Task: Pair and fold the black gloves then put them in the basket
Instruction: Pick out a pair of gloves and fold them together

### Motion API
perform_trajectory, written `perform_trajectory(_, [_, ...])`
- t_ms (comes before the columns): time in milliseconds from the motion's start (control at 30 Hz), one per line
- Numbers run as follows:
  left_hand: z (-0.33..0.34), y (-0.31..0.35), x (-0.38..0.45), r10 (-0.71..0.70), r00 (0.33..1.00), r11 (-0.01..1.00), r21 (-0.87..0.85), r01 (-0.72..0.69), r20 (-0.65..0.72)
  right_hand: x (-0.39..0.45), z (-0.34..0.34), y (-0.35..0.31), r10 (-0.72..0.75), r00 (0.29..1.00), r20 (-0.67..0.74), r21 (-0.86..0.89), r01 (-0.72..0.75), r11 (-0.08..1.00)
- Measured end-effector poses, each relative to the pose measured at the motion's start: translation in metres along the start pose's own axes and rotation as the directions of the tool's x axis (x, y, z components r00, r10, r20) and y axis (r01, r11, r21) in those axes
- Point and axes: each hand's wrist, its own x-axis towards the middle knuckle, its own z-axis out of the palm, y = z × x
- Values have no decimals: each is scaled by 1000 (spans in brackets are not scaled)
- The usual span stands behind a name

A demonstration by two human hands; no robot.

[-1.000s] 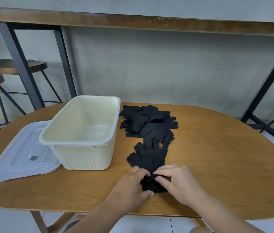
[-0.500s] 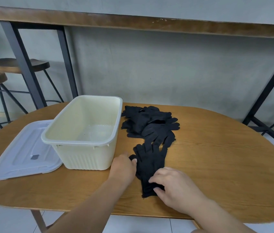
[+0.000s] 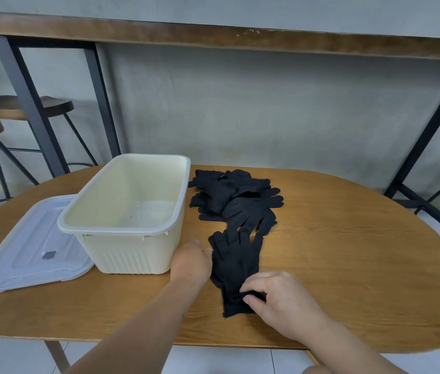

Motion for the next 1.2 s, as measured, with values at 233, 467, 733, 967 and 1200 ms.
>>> perform_trajectory(233, [1,1,7,-33,996,994,104,25,80,-2,-1,-2,-10,999,36,-32,11,999])
perform_trajectory(467, [0,-1,0,23,998,994,108,-29,59,-1,-5,-3,67,997,48,43,-69,997])
perform_trajectory(733, [3,-5,3,28,997,999,42,-31,70,-5,-12,-9,-8,975,223,-70,24,997])
perform_trajectory(967, [4,-7,-4,121,993,992,26,-121,-7,-8,-14,-13,5,975,222,-64,9,998])
perform_trajectory(1200, [2,-12,-10,237,971,971,-29,-238,-40,4,-14,-13,184,979,85,135,-194,972])
